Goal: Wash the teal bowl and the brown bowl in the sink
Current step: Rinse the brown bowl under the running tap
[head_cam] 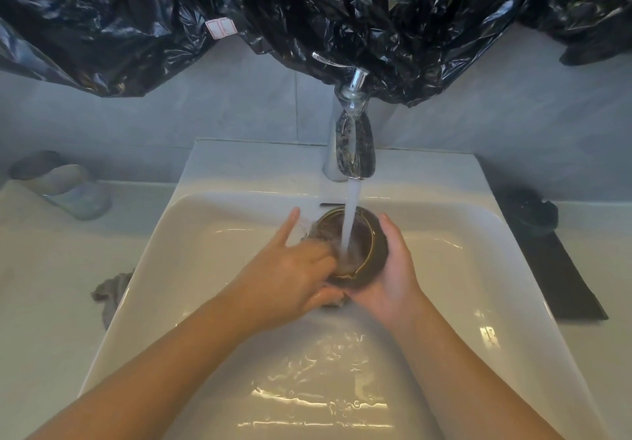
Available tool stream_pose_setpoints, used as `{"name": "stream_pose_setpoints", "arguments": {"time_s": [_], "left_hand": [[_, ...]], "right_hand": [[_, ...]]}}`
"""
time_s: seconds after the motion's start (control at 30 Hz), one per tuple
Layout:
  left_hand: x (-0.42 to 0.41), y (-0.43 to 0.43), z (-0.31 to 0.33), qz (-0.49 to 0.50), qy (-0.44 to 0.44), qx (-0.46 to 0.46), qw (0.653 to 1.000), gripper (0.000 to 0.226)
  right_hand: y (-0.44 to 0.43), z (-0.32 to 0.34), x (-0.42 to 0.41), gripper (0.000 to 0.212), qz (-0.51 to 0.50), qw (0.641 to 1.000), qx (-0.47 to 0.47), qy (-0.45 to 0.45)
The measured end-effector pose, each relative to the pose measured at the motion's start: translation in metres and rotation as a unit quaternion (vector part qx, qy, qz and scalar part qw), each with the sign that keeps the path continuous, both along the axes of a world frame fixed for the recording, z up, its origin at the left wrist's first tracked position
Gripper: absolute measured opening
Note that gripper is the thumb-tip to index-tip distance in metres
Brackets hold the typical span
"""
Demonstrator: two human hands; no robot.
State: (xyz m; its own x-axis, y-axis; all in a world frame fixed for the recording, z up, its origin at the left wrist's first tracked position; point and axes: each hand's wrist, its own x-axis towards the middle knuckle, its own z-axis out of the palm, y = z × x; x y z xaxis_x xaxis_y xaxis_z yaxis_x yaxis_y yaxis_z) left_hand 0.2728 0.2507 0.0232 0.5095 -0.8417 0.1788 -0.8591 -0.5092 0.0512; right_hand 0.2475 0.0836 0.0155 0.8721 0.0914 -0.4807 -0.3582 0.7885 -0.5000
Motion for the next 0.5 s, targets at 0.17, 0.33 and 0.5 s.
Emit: {"name": "stream_pose_setpoints", "arguments": {"time_s": [0.17,0.33,0.5], "left_hand": [[-0.001,-0.012,0.009,0.063,-0.017,0.077,0.995,0.062],[0.006,-0.005,0.002,0.007,-0.014,0.021,1.000,0.041],[0.001,-0.014,0.005,0.046,-0.008,0.020,0.999,0.045]], "right_hand": [[0.010,-0.001,-0.002,0.051,0.036,0.999,-0.009,-0.008],[0.004,-0.003,0.001,0.055,0.017,1.000,-0.009,-0.007],[0.004,-0.005,0.002,0.054,0.022,1.000,-0.010,-0.001]]}}
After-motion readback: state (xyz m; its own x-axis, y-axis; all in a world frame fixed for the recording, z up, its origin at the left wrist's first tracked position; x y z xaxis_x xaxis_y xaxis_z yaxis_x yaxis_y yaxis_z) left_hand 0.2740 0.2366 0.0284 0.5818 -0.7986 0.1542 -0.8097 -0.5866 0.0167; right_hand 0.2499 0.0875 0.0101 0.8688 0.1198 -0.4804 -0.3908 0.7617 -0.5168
